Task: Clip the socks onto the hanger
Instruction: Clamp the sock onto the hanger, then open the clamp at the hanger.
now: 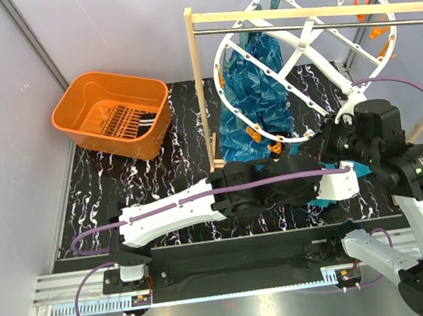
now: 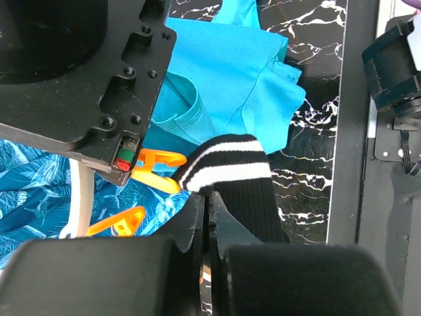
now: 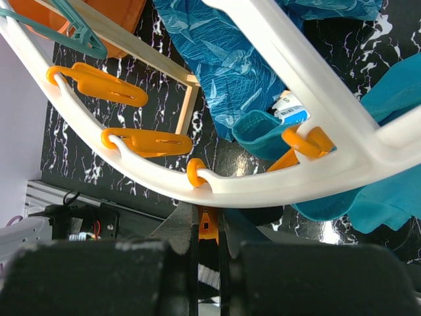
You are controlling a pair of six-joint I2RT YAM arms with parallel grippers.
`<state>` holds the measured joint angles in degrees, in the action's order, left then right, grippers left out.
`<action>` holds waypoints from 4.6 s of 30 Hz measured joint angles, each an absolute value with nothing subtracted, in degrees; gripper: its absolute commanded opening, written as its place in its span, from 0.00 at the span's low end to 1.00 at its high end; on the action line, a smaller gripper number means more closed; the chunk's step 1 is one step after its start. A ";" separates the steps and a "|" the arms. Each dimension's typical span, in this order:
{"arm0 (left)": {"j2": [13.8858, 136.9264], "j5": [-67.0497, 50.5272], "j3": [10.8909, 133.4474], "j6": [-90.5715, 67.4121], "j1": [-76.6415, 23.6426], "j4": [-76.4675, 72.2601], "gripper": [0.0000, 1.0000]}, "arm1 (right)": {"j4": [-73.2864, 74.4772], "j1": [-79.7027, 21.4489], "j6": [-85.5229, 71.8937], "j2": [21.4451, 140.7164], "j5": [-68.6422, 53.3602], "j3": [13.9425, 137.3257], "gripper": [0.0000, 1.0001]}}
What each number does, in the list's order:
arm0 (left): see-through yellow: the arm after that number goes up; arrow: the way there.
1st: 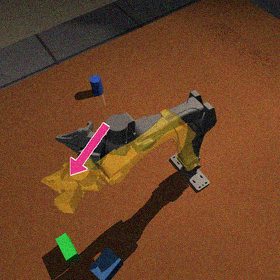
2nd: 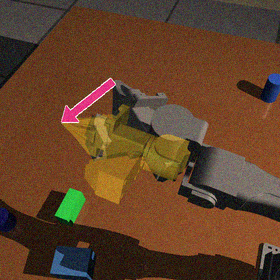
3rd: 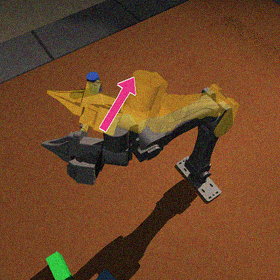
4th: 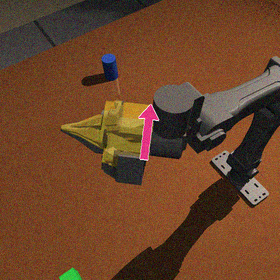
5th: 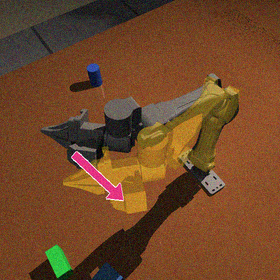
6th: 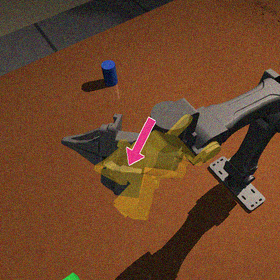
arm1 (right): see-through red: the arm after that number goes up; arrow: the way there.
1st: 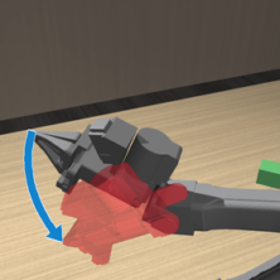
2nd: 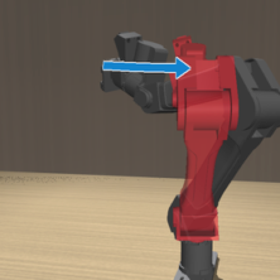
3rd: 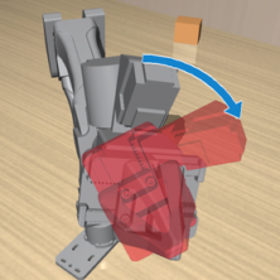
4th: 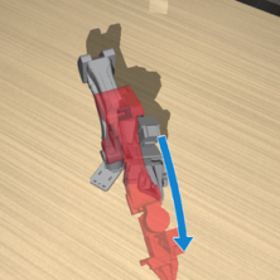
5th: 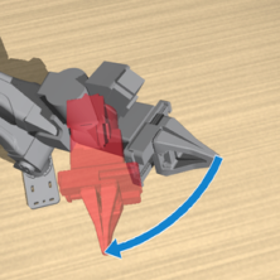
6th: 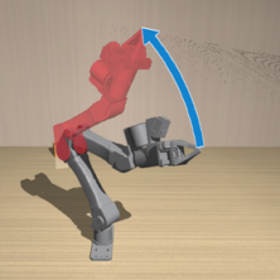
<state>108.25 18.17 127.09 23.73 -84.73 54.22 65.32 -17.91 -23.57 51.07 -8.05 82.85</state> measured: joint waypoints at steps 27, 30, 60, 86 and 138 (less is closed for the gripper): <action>106.10 21.04 121.30 22.59 -84.73 50.28 0.00 | 68.03 -17.91 -25.71 49.15 -9.65 80.73 0.70; 105.08 21.06 120.42 22.46 -84.73 49.65 0.03 | 68.90 -17.91 -25.74 48.90 -9.52 80.73 0.74; 57.84 10.31 70.04 2.44 -75.07 10.92 0.68 | 70.19 -17.89 -22.72 35.86 -12.23 84.79 0.99; 65.01 8.93 66.06 -8.43 -73.71 -0.03 0.66 | 71.90 -17.89 -22.06 25.43 -21.37 74.22 1.00; 71.42 4.71 56.27 -8.08 -75.57 -22.61 0.28 | 62.76 -17.85 -17.02 40.58 -24.49 88.14 0.67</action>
<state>71.42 4.71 56.27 -8.08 -75.57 -22.61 62.76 -17.85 -17.02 40.58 -24.49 88.14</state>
